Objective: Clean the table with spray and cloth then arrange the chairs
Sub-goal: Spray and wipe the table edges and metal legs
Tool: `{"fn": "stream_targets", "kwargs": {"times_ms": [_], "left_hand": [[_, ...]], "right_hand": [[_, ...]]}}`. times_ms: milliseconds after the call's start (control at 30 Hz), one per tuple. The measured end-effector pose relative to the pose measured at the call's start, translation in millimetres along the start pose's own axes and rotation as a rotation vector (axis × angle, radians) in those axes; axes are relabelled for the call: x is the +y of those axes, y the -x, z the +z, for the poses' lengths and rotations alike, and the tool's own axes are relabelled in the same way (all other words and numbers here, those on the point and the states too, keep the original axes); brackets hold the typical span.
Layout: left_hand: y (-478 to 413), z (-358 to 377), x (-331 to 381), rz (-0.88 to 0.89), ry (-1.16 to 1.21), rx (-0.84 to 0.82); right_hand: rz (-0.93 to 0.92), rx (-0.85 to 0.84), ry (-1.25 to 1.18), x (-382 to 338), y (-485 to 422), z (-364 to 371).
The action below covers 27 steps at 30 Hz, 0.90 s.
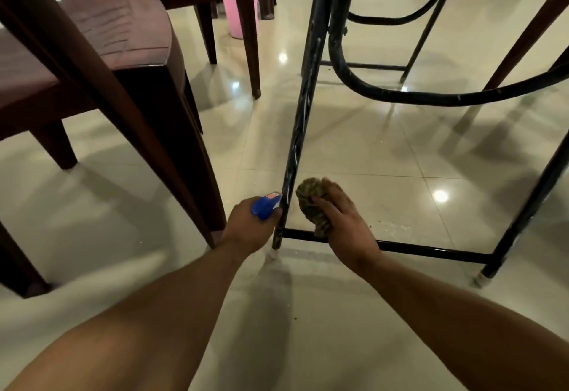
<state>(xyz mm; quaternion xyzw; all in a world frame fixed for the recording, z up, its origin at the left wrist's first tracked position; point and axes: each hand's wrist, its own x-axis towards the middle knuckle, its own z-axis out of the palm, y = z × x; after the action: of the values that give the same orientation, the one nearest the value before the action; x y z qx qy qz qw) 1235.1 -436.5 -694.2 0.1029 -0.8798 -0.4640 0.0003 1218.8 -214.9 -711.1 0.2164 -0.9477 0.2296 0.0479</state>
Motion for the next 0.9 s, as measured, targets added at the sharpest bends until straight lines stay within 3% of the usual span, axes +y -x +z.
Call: {"fn": "stream_targets", "kwargs": {"times_ms": [67, 167, 300, 400, 467, 567, 600, 733, 767, 833, 900], "left_hand": [[0, -5, 1, 0.028, 0.005, 0.040], [3, -9, -5, -0.017, -0.012, 0.120], [9, -18, -14, -0.099, -0.007, 0.199], [15, -22, -20, -0.096, -0.079, 0.174], [17, -25, -23, -0.099, -0.066, 0.169], [13, -31, -28, -0.094, -0.052, 0.184], [13, -32, -30, -0.095, -0.067, 0.186], [17, -31, -28, -0.111, -0.071, 0.151], [17, -31, -27, -0.104, -0.070, 0.137], [16, -29, -24, -0.084, -0.052, 0.114], [17, -25, -25, -0.084, -0.017, 0.101]], "right_hand": [[-0.122, 0.131, -0.021, -24, -22, -8], [-0.431, 0.222, 0.264, -39, -44, -3], [-0.493, -0.194, 0.541, -49, -51, 40], [-0.645, -0.475, 0.735, -71, -52, 63], [-0.643, -0.484, 0.785, -79, -56, 62], [-0.572, -0.168, 0.759, -65, -67, 64], [-0.591, -0.147, 0.783, -59, -66, 65], [-0.787, -0.543, 0.838, -62, -31, 89], [-0.808, -0.567, 0.813, -66, -28, 86], [-0.790, -0.392, 0.759, -59, -40, 72], [-0.732, -0.037, 0.656, -35, -51, 50]]}}
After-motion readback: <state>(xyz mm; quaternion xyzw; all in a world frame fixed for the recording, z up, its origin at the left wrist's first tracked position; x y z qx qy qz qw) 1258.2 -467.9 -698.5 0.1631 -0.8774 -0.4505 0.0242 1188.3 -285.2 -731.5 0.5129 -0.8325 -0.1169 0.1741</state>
